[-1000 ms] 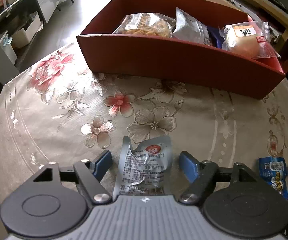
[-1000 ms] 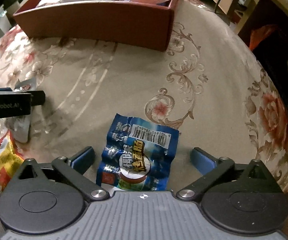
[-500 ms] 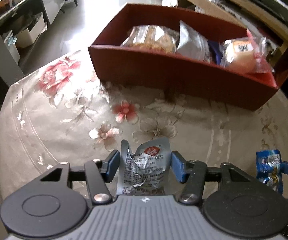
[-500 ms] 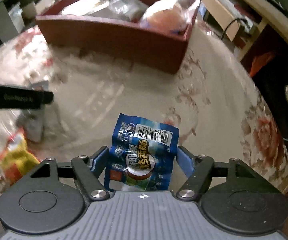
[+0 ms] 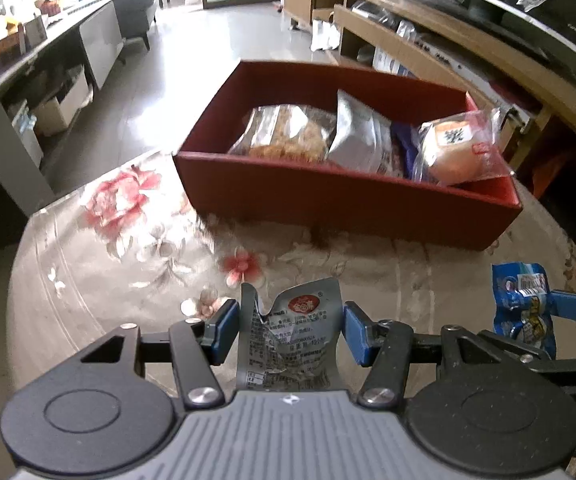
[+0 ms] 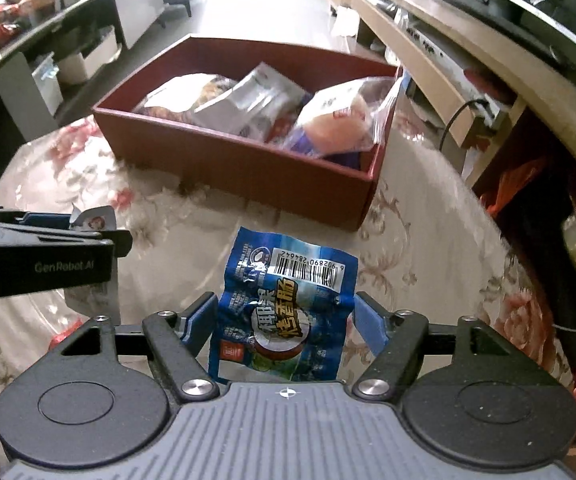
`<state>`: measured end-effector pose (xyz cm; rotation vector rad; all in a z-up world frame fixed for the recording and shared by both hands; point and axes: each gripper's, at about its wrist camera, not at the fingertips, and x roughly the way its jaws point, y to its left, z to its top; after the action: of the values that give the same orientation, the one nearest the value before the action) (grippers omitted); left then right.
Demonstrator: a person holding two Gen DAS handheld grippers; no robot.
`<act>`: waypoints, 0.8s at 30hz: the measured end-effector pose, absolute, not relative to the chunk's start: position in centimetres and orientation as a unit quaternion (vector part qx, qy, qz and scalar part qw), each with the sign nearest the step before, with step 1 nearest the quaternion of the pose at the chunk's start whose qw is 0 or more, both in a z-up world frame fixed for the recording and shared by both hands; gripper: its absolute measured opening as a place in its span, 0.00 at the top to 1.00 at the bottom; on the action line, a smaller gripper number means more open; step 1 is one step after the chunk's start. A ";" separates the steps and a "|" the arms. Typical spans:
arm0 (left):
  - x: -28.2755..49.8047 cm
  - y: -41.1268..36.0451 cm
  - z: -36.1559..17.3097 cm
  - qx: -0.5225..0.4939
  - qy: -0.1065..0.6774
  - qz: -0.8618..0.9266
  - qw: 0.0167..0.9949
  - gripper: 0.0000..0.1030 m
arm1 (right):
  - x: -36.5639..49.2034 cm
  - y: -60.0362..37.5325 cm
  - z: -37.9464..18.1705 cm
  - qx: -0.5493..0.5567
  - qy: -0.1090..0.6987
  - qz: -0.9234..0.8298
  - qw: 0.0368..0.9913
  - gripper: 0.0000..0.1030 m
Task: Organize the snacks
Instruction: 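Carry both packets toward the red box and lower them over it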
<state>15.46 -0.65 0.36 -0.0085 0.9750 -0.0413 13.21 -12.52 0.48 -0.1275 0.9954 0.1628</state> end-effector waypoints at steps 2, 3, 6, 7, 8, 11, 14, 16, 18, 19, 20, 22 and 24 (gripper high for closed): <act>15.4 -0.7 0.8 -0.002 0.461 -0.021 0.887 0.44 | 13.3 -12.6 0.7 -0.060 0.472 0.079 0.876 0.24; 15.3 -0.8 1.0 -0.001 0.459 -0.022 0.888 0.44 | 13.4 -12.6 0.9 -0.060 0.470 0.079 0.877 0.24; 15.2 -0.9 1.4 0.001 0.452 -0.021 0.892 0.44 | 13.5 -12.7 1.3 -0.056 0.464 0.079 0.880 0.24; 15.1 -0.9 1.5 0.002 0.450 -0.021 0.893 0.44 | 13.5 -12.7 1.4 -0.055 0.463 0.079 0.881 0.24; 15.1 -0.9 1.6 0.002 0.448 -0.020 0.894 0.44 | 13.6 -12.8 1.5 -0.054 0.461 0.078 0.882 0.24; 15.1 -0.8 1.9 0.000 0.444 -0.019 0.896 0.44 | 13.6 -12.8 1.7 -0.054 0.457 0.076 0.885 0.24; 15.0 -0.8 2.2 0.000 0.440 -0.018 0.898 0.44 | 13.6 -12.9 1.9 -0.052 0.453 0.074 0.887 0.24; 15.0 -0.9 2.4 -0.001 0.437 -0.017 0.899 0.44 | 13.7 -13.0 2.2 -0.049 0.448 0.073 0.889 0.24; 15.0 -0.9 2.7 -0.002 0.434 -0.018 0.901 0.44 | 13.8 -13.1 2.5 -0.044 0.444 0.074 0.892 0.24; 15.0 -0.9 2.8 -0.003 0.432 -0.018 0.902 0.44 | 13.8 -13.2 2.6 -0.043 0.442 0.073 0.893 0.24; 15.0 -1.0 2.9 -0.003 0.430 -0.018 0.903 0.44 | 13.8 -13.2 2.8 -0.042 0.439 0.073 0.895 0.24; 15.1 -0.9 3.2 -0.005 0.426 -0.016 0.905 0.44 | 13.9 -13.2 3.1 -0.041 0.434 0.071 0.897 0.24; 15.1 -0.9 3.5 -0.006 0.421 -0.016 0.907 0.44 | 14.0 -13.2 3.5 -0.038 0.429 0.072 0.900 0.24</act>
<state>15.12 -0.93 3.47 -0.0124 0.8699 -0.0322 13.99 -13.18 3.46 -0.0779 0.8884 0.1490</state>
